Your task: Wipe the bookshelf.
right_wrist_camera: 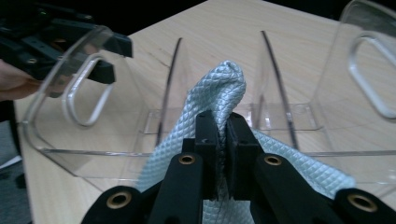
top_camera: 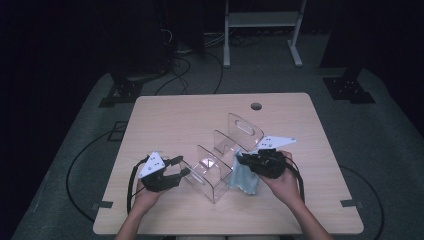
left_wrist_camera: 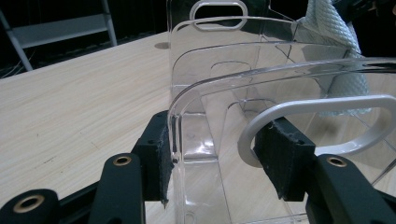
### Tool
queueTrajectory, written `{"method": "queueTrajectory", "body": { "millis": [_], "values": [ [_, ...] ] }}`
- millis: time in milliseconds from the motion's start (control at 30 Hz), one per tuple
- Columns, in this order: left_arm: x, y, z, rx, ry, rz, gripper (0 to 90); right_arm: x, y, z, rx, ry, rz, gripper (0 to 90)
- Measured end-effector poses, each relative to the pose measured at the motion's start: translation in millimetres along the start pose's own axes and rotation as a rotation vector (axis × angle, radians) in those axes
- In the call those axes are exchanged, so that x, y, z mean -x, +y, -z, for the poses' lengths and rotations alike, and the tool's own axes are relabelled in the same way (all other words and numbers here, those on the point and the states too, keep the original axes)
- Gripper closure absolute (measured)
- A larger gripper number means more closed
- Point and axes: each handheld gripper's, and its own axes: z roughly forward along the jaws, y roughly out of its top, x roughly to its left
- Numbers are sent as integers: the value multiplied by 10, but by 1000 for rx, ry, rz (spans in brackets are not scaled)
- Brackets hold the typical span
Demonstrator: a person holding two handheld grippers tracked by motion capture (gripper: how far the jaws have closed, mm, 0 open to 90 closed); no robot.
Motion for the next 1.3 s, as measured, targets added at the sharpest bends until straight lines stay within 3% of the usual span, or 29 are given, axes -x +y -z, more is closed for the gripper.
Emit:
{"method": "queueTrajectory", "body": {
  "millis": [133,167,233,300,467,500,567,633,733,800,867,933,1033,1100,1233,1300],
  "values": [
    [9,4,-11,-1,9,4,475,60,-22,-4,22,-8,-45,844],
    [9,4,-12,-3,11,3,475,27,-23,-6,21,-11,-37,845],
    [8,5,-18,0,17,4,474,-51,-29,-27,14,36,-36,845],
    [9,5,-15,-1,21,5,474,-135,-23,-39,7,39,-2,844],
    [19,12,-23,-6,27,9,473,-65,-35,-40,22,30,-42,844],
    [16,11,-25,-5,27,10,473,-114,-34,-42,18,22,-31,844],
    [16,12,-23,-6,30,11,473,-213,-38,-62,12,53,-13,844],
    [20,13,-20,-9,35,11,473,-271,-25,-66,4,38,18,844],
    [24,15,-30,-6,38,12,473,-231,-29,-72,13,48,-13,844],
    [24,14,-31,-6,38,14,472,-279,-44,-73,19,35,-5,844],
    [26,15,-32,-7,41,14,471,-366,-61,-87,20,61,8,844],
    [27,15,-31,-7,43,14,471,-403,-56,-89,15,57,30,843],
    [30,17,-35,-7,49,16,471,-395,-67,-94,25,62,4,844],
    [34,15,-42,-4,54,17,471,-473,-81,-111,29,83,10,844],
    [33,13,-43,-3,56,17,471,-691,-62,-152,9,98,82,843],
    [32,12,-38,-4,56,20,471,-697,-52,-151,8,87,94,843]
  ]
}}
